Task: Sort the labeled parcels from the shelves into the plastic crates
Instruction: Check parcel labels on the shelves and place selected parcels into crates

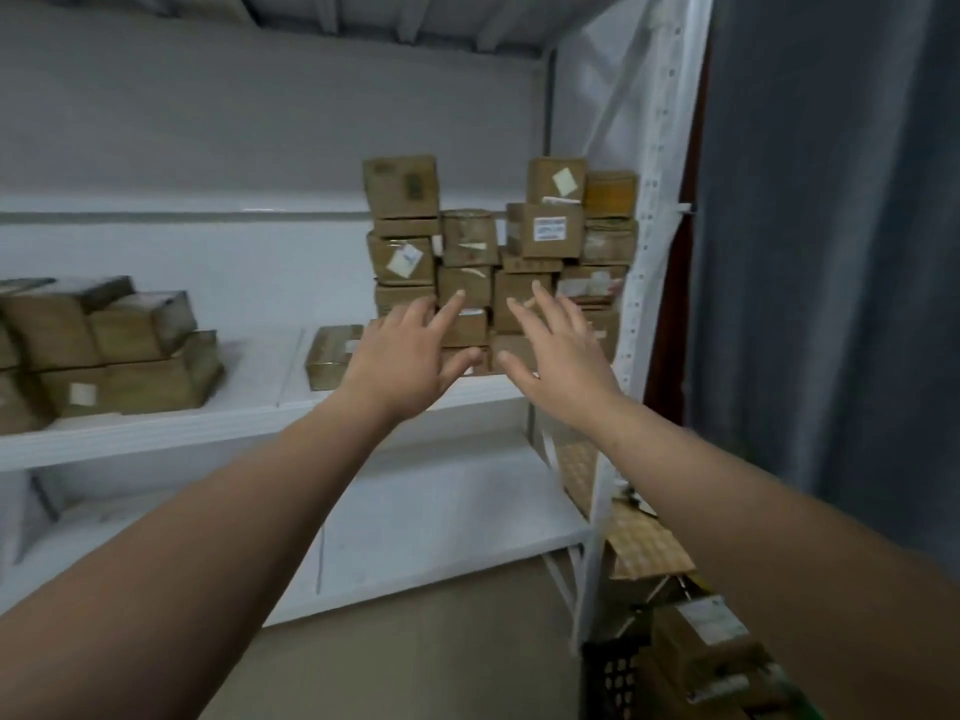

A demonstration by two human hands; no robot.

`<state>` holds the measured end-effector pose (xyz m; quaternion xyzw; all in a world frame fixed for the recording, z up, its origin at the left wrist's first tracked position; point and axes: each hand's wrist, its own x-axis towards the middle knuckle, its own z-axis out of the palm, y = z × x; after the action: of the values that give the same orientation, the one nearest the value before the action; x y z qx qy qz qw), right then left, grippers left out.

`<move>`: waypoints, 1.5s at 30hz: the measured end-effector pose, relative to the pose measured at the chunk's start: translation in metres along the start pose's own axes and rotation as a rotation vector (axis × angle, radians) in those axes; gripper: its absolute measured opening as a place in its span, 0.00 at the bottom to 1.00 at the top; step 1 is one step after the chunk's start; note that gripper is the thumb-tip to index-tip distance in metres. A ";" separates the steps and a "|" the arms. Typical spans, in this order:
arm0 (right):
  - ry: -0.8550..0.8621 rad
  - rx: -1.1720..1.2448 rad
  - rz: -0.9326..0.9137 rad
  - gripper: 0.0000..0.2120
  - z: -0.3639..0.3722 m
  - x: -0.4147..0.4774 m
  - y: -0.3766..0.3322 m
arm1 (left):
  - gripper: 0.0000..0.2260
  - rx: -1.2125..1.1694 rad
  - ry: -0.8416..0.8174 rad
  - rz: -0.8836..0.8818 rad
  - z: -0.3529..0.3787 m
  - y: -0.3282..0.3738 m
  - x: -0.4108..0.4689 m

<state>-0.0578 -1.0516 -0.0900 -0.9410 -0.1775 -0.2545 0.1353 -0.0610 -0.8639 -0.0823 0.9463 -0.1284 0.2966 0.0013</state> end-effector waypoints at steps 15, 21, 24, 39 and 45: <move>-0.127 0.136 -0.212 0.26 0.141 0.102 -0.110 | 0.30 0.023 -0.069 -0.333 0.050 -0.184 -0.066; -0.178 0.183 -0.171 0.26 0.204 0.144 -0.085 | 0.34 -0.020 -0.146 -0.338 0.124 -0.194 -0.020; -0.166 0.222 -0.144 0.23 0.235 0.162 -0.062 | 0.30 -0.058 -0.175 -0.334 0.162 -0.202 0.008; 0.072 0.437 -0.118 0.16 0.338 0.221 -0.038 | 0.35 -0.048 -0.228 -0.568 0.298 -0.247 0.117; 0.138 0.521 -0.208 0.17 0.342 0.225 -0.072 | 0.31 -0.215 0.023 -0.608 0.291 -0.271 0.084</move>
<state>0.2426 -0.8092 -0.2448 -0.8317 -0.3228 -0.2765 0.3573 0.2348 -0.6454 -0.2543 0.9324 0.1294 0.2781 0.1911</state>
